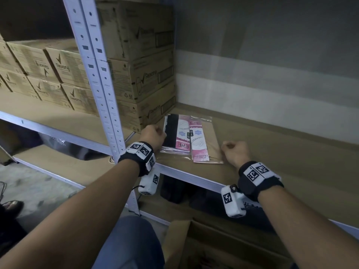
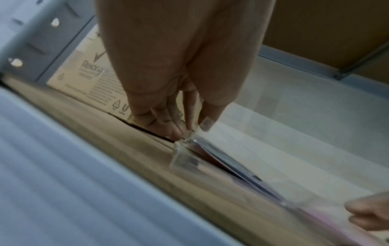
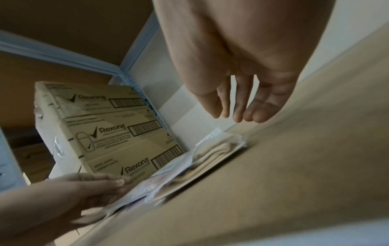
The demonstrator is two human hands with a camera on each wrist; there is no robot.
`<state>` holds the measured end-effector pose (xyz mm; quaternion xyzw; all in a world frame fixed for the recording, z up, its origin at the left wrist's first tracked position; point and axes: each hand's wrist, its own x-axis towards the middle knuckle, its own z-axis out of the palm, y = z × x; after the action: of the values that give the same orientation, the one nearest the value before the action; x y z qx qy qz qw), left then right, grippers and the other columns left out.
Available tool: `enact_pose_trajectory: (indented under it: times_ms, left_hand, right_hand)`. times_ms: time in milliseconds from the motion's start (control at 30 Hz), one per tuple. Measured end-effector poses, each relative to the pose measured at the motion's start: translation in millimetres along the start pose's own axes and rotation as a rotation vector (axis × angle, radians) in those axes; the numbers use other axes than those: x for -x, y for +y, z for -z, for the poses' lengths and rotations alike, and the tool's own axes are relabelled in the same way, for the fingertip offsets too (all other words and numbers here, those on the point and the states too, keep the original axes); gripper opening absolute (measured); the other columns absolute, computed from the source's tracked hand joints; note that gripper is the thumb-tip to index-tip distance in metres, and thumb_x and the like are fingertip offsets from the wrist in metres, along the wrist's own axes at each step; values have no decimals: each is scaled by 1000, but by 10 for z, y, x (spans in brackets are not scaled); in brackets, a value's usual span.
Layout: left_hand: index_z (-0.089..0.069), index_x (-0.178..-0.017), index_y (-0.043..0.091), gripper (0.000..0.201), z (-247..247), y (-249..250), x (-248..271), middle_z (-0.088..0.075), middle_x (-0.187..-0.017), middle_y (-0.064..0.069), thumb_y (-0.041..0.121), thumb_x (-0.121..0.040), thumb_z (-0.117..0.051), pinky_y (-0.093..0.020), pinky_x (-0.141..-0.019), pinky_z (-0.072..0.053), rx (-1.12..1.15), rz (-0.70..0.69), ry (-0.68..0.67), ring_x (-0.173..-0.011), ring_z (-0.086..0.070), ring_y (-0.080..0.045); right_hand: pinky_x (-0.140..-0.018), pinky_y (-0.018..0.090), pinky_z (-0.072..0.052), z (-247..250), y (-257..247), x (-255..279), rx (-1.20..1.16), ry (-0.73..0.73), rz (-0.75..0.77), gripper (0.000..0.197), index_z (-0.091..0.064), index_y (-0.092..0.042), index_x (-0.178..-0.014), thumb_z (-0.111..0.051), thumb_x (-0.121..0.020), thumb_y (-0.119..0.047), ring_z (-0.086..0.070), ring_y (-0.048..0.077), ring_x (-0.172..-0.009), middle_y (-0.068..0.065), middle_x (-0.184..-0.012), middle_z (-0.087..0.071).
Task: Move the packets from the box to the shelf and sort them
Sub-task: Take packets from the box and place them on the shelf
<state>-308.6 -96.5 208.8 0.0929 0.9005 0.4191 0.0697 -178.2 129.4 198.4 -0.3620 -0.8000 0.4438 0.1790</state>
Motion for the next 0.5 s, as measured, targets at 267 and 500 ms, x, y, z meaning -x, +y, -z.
enact_pose_trajectory:
  times_ms: [267, 500]
  left_hand:
    - [-67, -110, 9, 25, -85, 375, 587, -69, -102, -6, 15, -86, -61, -21, -79, -44, -104, -333, -2, -93, -63, -19]
    - [-66, -113, 8, 29, -491, 574, 1236, -65, -113, -7, 16, -85, -62, -23, -90, -44, -160, -532, -159, -104, -60, -21]
  right_hand:
    - [-91, 34, -49, 496, 157, 372, 165, -9, 232, 23, -66, -4, -109, -63, -87, -13, -59, 17, -89, 10, -104, -69]
    - [-83, 20, -38, 1050, 427, 969, 398, 19, 418, 27, -66, -10, -114, -59, -91, -20, -59, 17, -102, 2, -113, -64]
